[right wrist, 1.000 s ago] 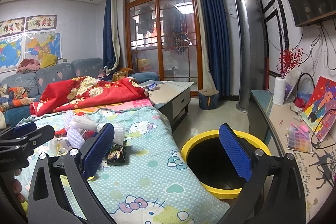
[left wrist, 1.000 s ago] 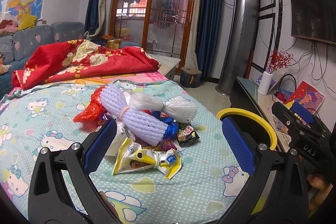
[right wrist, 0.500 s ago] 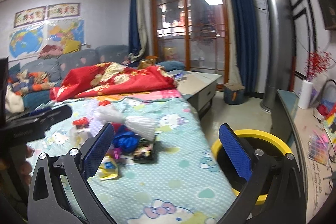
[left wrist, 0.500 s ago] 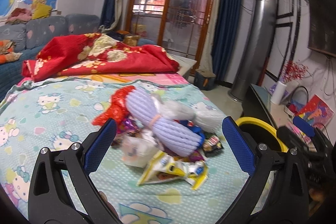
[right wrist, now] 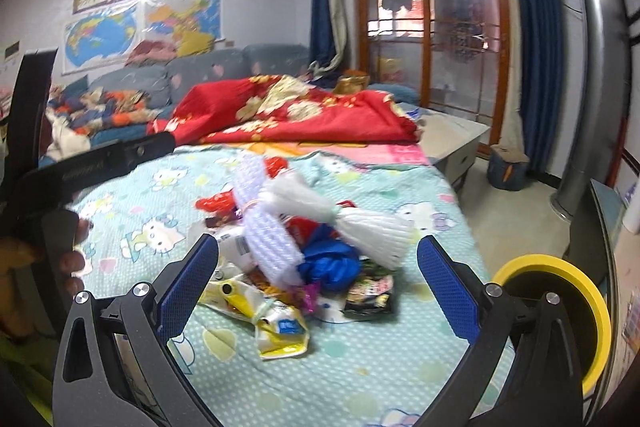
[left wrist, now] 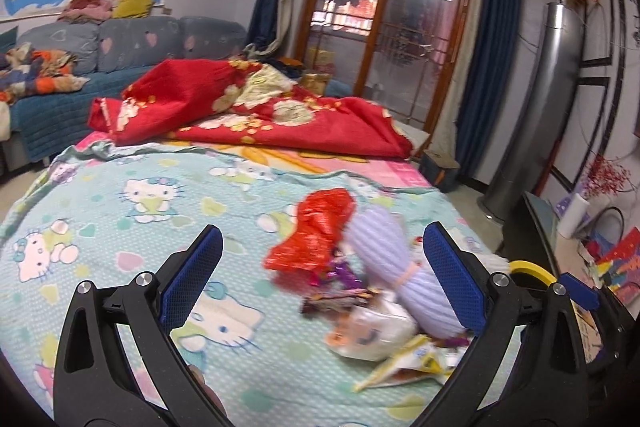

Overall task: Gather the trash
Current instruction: 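Grasp the purple-white foam net with the right tool while the left tool grasps the red plastic bag, then carry both items over the yellow-rimmed bin and open the left tool to drop the red bag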

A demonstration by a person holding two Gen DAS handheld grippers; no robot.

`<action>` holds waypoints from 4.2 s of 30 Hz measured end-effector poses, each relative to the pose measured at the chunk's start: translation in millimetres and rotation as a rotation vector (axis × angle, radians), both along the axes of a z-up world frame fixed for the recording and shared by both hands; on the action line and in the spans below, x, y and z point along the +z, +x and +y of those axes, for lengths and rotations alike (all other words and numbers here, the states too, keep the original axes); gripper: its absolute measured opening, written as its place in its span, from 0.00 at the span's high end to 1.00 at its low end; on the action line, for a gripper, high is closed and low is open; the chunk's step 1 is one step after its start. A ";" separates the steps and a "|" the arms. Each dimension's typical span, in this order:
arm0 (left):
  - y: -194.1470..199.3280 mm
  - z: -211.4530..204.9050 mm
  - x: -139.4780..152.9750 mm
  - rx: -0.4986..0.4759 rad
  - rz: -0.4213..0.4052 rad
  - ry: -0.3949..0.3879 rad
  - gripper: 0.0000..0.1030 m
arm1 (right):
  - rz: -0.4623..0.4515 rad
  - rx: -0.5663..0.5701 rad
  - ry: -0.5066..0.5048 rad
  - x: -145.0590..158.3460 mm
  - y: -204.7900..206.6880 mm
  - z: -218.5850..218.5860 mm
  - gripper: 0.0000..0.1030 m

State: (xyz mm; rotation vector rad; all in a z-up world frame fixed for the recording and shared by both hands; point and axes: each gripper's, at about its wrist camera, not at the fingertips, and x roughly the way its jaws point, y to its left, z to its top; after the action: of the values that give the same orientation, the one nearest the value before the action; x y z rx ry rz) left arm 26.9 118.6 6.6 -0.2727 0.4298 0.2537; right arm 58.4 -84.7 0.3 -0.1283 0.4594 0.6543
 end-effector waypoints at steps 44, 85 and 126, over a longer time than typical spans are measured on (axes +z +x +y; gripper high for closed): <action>79.5 58.4 -67.5 -0.235 0.184 -0.327 0.98 | 0.195 0.235 0.011 -1.4 22.1 55.9 0.77; 56.0 -76.5 46.9 -0.601 -0.049 -0.155 0.99 | 0.120 -0.123 0.166 33.3 48.3 -77.7 0.80; 126.6 -256.1 -10.8 -0.887 0.119 -0.137 0.99 | 0.298 -0.575 0.252 -28.9 94.2 -262.5 0.80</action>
State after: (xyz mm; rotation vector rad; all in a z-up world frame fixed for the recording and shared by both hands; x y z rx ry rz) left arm 153.6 -137.5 -4.2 -0.1794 0.6460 -0.6321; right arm 152.6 -347.1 -28.6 0.3366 0.6614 0.1575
